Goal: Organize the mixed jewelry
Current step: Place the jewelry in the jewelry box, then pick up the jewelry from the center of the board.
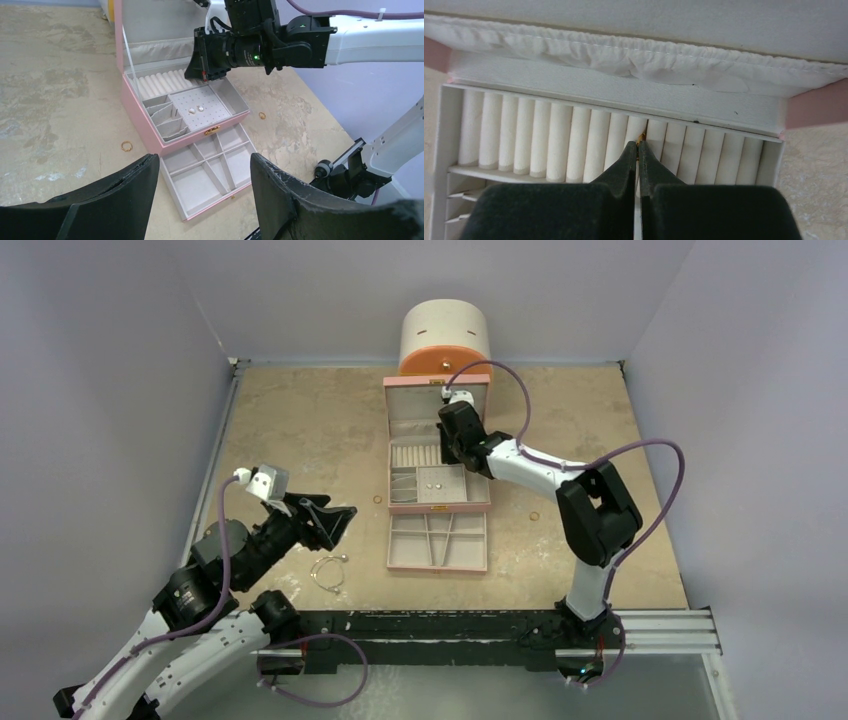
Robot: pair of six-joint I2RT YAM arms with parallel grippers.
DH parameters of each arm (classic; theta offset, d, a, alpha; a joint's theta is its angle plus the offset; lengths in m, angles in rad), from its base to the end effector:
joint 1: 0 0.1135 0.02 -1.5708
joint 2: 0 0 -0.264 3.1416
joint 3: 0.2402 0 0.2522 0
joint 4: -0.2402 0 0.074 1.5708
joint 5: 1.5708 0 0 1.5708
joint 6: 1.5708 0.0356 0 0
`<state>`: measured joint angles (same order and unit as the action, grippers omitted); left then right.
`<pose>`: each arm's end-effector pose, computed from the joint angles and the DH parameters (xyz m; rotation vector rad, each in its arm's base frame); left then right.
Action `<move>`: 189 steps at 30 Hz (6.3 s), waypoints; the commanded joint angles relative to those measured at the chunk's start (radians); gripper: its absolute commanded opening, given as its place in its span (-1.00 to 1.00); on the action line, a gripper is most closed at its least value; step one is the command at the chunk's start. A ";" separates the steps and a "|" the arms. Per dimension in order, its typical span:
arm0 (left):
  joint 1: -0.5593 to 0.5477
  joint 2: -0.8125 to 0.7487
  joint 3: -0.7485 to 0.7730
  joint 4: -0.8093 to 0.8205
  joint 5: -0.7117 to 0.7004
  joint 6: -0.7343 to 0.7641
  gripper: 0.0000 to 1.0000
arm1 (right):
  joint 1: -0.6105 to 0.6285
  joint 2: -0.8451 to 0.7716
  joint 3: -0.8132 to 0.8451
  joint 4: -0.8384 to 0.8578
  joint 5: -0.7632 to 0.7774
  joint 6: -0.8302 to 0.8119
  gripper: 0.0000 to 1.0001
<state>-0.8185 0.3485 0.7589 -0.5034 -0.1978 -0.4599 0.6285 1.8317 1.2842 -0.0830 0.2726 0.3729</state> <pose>0.0604 -0.0544 0.3463 0.1536 1.7186 -0.7971 0.3421 0.2368 0.2284 -0.1273 2.1836 0.2697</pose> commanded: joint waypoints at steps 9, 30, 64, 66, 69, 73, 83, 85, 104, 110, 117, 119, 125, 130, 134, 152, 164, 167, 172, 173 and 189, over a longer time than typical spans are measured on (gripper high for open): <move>0.002 0.002 0.002 0.020 -0.017 0.007 0.33 | -0.012 0.060 -0.071 0.057 0.046 0.067 -1.00; 0.004 0.028 0.004 0.020 -0.017 0.006 0.33 | -0.013 -0.267 -0.167 -0.007 0.059 0.087 -0.38; 0.004 0.050 0.002 0.024 -0.002 0.010 0.34 | -0.231 -0.657 -0.713 -0.091 0.058 0.195 -0.05; 0.005 0.053 0.002 0.024 -0.001 0.010 0.34 | -0.253 -0.638 -0.709 -0.075 0.040 0.188 -0.05; 0.004 0.053 0.004 0.023 0.000 0.010 0.34 | -0.275 -0.606 -0.701 -0.061 0.021 0.180 -0.05; 0.004 0.049 0.002 0.022 -0.002 0.010 0.34 | -0.287 -0.583 -0.690 -0.072 0.033 0.187 -0.08; 0.005 0.049 0.002 0.023 -0.002 0.010 0.34 | -0.309 -0.542 -0.676 -0.055 0.031 0.193 -0.15; 0.005 0.047 0.002 0.023 -0.002 0.010 0.34 | -0.310 -0.535 -0.673 -0.047 0.025 0.186 -0.18; 0.005 0.047 0.003 0.025 0.000 0.012 0.34 | -0.310 -0.510 -0.639 -0.025 0.025 0.159 -0.27; 0.005 0.046 0.002 0.023 -0.002 0.012 0.34 | -0.311 -0.468 -0.619 -0.028 0.018 0.165 -0.28; 0.005 0.046 0.003 0.024 -0.002 0.012 0.35 | -0.310 -0.464 -0.632 -0.055 0.021 0.192 -0.30; 0.004 0.047 0.004 0.026 0.001 0.013 0.35 | -0.309 -0.468 -0.637 -0.061 0.018 0.195 -0.30; 0.007 0.052 0.004 0.028 0.008 0.015 0.35 | -0.310 -0.466 -0.638 -0.069 -0.013 0.202 -0.41; 0.007 0.047 0.004 0.028 0.010 0.017 0.35 | -0.310 -0.466 -0.644 -0.069 -0.005 0.206 -0.46; 0.009 0.046 0.003 0.027 0.012 0.016 0.35 | -0.311 -0.465 -0.652 -0.074 -0.020 0.212 -0.49; 0.009 0.025 0.003 0.025 0.018 0.015 0.35 | -0.290 -0.490 -0.694 -0.097 -0.073 0.242 -0.66; 0.009 0.024 0.001 0.027 0.023 0.013 0.35 | -0.203 -0.579 -0.689 -0.103 -0.089 0.292 -1.00; 0.010 0.025 0.001 0.028 0.023 0.013 0.35 | -0.165 -0.620 -0.660 -0.124 -0.076 0.305 -1.00; 0.009 0.027 0.000 0.030 0.020 0.009 0.35 | -0.084 -0.709 -0.615 -0.131 -0.078 0.302 -1.00; 0.008 0.029 0.000 0.031 0.020 0.008 0.35 | -0.064 -0.729 -0.613 -0.119 -0.092 0.288 -1.00; 0.009 0.155 0.067 0.010 0.130 -0.043 0.48 | 0.125 -0.909 -0.583 0.187 -0.622 -0.198 -1.00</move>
<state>-0.8135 0.4801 0.7670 -0.5068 -0.1349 -0.4732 0.7311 0.9352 0.6430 0.0082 -0.1596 0.3481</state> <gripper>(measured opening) 0.721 0.004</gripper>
